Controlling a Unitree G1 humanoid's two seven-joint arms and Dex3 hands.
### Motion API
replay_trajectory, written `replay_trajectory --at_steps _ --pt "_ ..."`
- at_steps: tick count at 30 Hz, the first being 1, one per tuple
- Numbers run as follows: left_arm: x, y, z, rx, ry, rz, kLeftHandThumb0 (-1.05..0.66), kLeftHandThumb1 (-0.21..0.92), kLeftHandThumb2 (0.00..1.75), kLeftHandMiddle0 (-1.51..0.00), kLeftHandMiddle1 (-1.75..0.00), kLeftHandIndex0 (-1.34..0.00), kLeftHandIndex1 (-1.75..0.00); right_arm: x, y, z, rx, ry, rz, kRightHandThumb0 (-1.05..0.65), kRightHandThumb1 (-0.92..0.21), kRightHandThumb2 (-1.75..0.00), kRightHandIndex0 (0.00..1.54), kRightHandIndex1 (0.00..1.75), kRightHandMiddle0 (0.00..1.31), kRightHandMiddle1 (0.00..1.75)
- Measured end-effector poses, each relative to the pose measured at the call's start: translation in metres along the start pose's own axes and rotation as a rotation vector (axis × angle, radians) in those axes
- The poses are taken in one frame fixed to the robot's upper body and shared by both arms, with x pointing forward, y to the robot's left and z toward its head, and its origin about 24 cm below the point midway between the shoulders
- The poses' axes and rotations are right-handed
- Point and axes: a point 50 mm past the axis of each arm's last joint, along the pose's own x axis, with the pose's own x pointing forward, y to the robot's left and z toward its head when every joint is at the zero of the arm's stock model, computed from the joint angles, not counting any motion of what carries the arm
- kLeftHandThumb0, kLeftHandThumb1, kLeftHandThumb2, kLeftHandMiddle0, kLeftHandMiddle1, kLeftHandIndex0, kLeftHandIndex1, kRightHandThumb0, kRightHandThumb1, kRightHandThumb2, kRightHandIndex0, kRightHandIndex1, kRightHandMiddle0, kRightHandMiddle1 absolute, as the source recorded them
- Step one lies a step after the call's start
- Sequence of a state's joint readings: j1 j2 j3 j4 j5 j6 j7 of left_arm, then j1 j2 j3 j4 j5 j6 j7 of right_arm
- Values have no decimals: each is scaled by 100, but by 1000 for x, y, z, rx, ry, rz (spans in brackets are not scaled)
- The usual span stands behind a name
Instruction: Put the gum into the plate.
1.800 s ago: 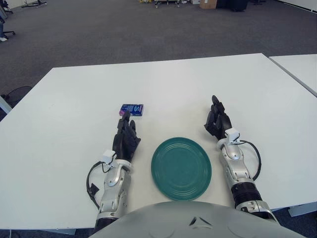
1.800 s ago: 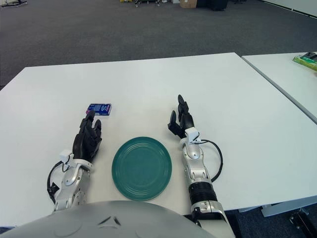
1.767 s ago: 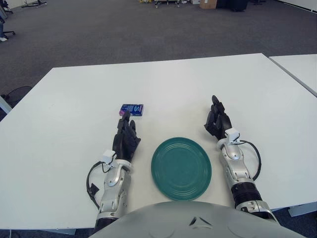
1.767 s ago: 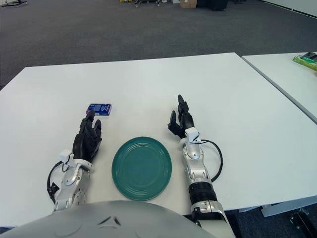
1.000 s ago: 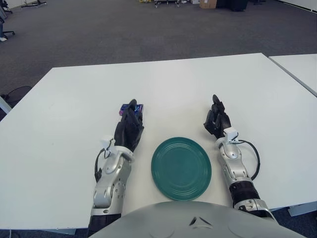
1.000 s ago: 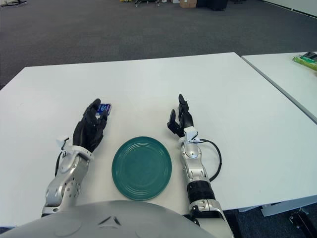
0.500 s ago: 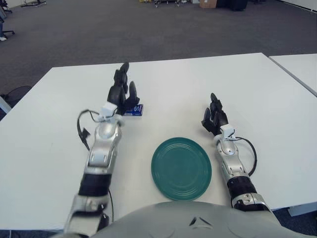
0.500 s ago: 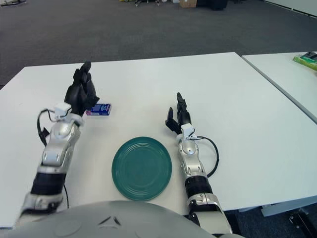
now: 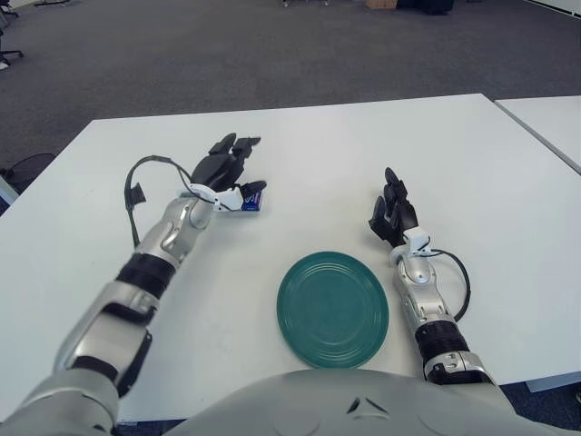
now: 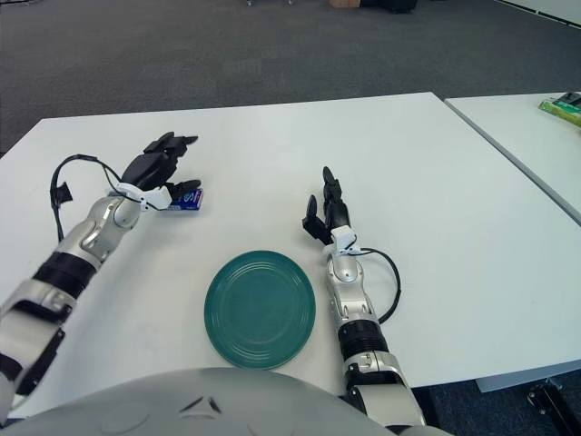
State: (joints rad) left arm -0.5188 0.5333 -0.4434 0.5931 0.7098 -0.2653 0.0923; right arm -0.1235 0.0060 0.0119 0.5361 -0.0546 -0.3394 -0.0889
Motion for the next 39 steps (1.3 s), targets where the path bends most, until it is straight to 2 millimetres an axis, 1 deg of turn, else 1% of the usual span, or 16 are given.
replay_trajectory --at_steps 2,4,9,15,21,39 --pt "4 -1 -6 93 -12 -72 -105 92 51 0 0 0 -35 1 0 -1 -2 3 -2 -89 -92 -93 7 0 0 15" --pt "7 0 -10 151 -19 -116 -105 92 50 0 0 0 -34 1 0 -1 -4 4 -4 -89 -92 -93 7 0 0 14" --pt "15 4 -17 232 -22 -185 -105 92 49 0 0 0 -32 3 0 -1 -13 3 -5 -91 -92 -92 7 0 0 15" --pt "20 5 -22 251 -11 -250 -105 92 48 0 0 0 -32 4 0 -2 -17 2 -4 -91 -92 -92 8 1 0 16" --pt "21 2 -25 247 10 -302 -105 92 48 0 0 0 -32 4 0 -2 -17 1 -4 -91 -92 -92 8 1 0 17" --pt "16 -23 -34 256 93 -437 -105 92 48 0 0 0 -32 6 -2 -3 -22 2 -6 -92 -92 -90 9 1 0 19"
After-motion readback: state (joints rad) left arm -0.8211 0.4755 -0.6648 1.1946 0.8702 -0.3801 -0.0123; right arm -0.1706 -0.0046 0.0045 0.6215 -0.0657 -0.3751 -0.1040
